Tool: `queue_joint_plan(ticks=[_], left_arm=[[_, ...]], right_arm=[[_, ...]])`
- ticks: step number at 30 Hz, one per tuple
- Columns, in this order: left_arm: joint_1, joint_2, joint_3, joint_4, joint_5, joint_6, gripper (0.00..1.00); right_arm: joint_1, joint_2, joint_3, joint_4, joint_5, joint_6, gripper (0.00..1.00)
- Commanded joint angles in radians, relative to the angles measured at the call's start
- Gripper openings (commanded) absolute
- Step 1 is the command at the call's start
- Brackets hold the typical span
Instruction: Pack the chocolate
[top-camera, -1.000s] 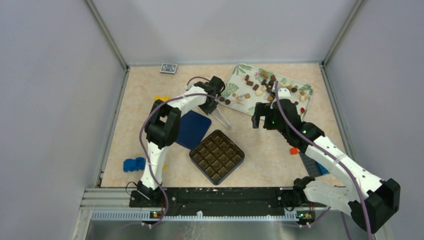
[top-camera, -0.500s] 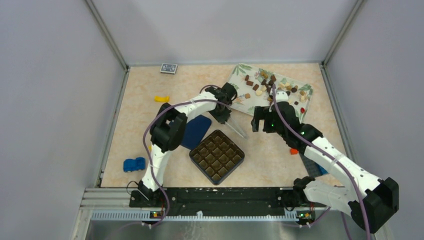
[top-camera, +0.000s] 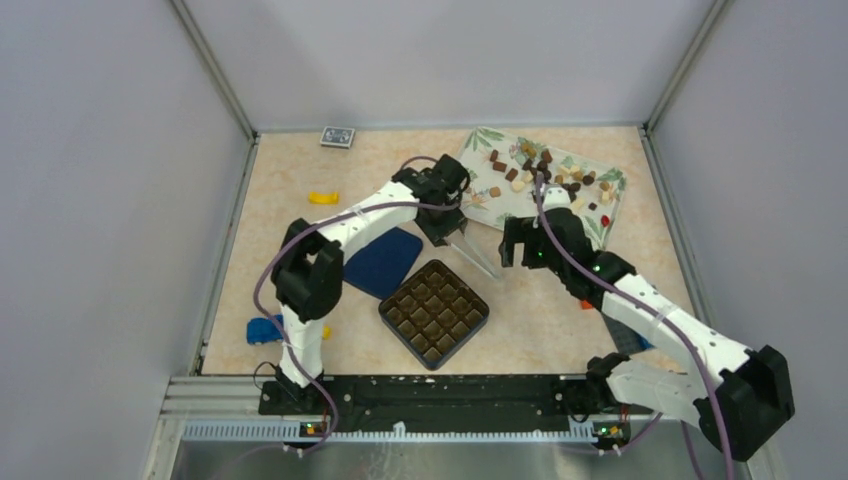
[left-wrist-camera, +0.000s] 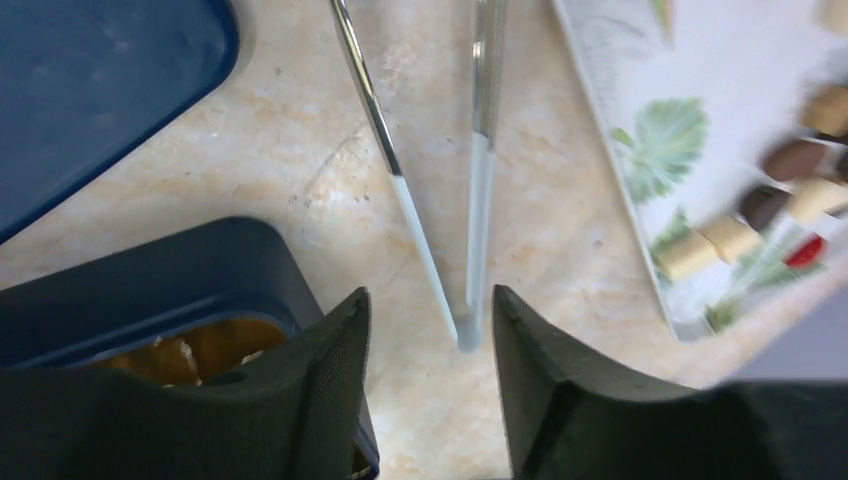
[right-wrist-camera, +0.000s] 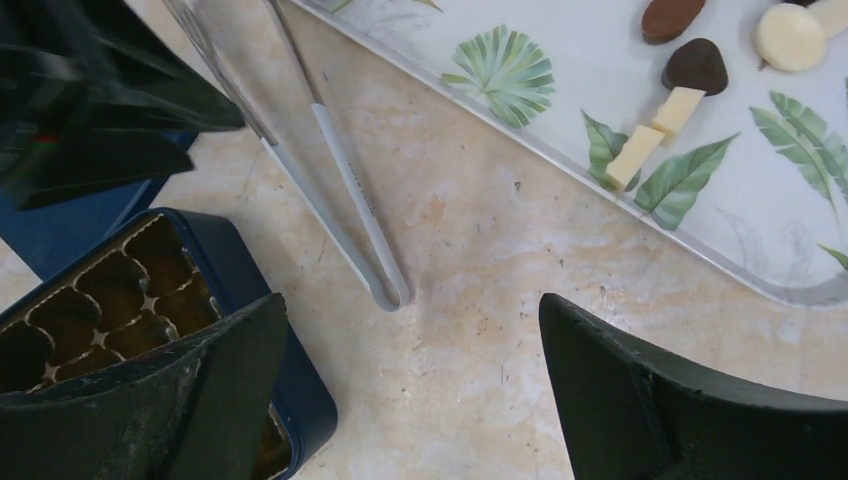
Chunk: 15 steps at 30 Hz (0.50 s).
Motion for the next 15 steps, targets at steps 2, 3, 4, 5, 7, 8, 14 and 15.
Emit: queue_joint_plan(ticks=[2,3,4,5,7,8,14,15], left_arm=[[0.045,-0.229,-0.051,-0.012,-0.076,0.078,0.61],[0.066,-0.266,-0.082,-0.004,-0.077,0.102,0.69],[0.093,-0.309,-0.126,0.021,-0.071,0.143,0.73],[0.127,-0.355,-0.177,0.049,-0.057,0.173,0.77],[0.204,-0.446,-0.287,0.111,-0.023,0.238,0.79],[0.241,-0.489,-0.34,0.134,-0.005,0.276,0.8],[0.376,-0.684,-0.472,0.122,-0.081,0.447,0.93],[0.38,-0.71,-0.484,0.121,-0.091,0.464,0.93]], right_arm=[[-0.006,0.116,0.074,0.098,-0.06,-0.06,0.94],[-0.004,0.144,0.09,0.105,-0.073,-0.073,0.94],[-0.004,0.178,0.107,0.104,-0.085,-0.086,0.94],[-0.004,0.212,0.128,0.103,-0.096,-0.096,0.94],[-0.003,0.287,0.181,0.096,-0.113,-0.109,0.94],[-0.001,0.324,0.209,0.092,-0.128,-0.123,0.94],[0.03,0.572,0.372,0.054,-0.16,-0.2,0.96],[0.037,0.599,0.383,0.06,-0.161,-0.205,0.96]])
